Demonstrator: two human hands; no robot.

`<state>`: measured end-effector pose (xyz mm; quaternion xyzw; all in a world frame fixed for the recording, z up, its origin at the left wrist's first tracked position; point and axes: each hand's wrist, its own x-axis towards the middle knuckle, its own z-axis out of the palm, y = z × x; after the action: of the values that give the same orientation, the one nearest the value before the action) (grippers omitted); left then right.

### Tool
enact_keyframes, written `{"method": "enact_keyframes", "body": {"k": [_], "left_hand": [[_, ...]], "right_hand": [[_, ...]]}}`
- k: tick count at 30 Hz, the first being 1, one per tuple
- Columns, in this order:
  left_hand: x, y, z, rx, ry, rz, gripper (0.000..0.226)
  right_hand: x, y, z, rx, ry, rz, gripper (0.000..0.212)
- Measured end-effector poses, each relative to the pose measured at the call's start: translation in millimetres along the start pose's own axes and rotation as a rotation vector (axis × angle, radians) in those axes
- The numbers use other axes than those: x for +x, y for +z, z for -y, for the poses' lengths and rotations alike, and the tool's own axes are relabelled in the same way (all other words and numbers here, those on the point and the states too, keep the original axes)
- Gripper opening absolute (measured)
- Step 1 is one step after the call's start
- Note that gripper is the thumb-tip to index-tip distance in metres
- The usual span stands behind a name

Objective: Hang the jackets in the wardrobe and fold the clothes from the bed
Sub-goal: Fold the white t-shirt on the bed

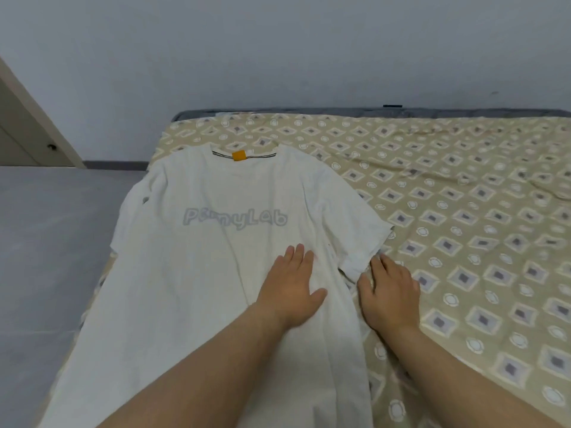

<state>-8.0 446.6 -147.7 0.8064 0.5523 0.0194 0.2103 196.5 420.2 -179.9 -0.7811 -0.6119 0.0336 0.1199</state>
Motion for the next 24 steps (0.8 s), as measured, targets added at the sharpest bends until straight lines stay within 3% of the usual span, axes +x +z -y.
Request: {"method": "enact_keyframes", "body": {"k": [5, 9, 11, 18, 21, 22, 24], "left_hand": [[18.7, 31.9, 8.0, -0.015, -0.018, -0.229, 0.077], [21.2, 39.3, 12.8, 0.02, -0.004, -0.225, 0.074], [22.6, 40.9, 15.2, 0.029, 0.012, -0.236, 0.075], [29.0, 53.1, 24.1, 0.037, 0.065, -0.298, 0.078], [30.7, 55.3, 25.3, 0.049, 0.068, -0.315, 0.078], [31.6, 55.6, 26.1, 0.057, 0.066, -0.311, 0.079], [32.3, 53.2, 27.6, 0.077, 0.064, -0.291, 0.081]], "right_hand": [[54.9, 7.6, 1.6, 0.23, -0.002, -0.084, 0.06], [89.8, 11.6, 11.2, 0.369, 0.102, -0.099, 0.037], [101.7, 12.9, 10.6, 0.441, 0.144, -0.121, 0.043], [123.0, 15.6, -5.7, 1.106, 0.265, -0.251, 0.037], [131.6, 12.7, -12.0, 1.305, 0.216, -0.107, 0.019], [135.2, 12.4, -13.6, 1.323, 0.173, -0.025, 0.022], [140.8, 9.7, -14.9, 1.3, 0.106, 0.086, 0.057]]}}
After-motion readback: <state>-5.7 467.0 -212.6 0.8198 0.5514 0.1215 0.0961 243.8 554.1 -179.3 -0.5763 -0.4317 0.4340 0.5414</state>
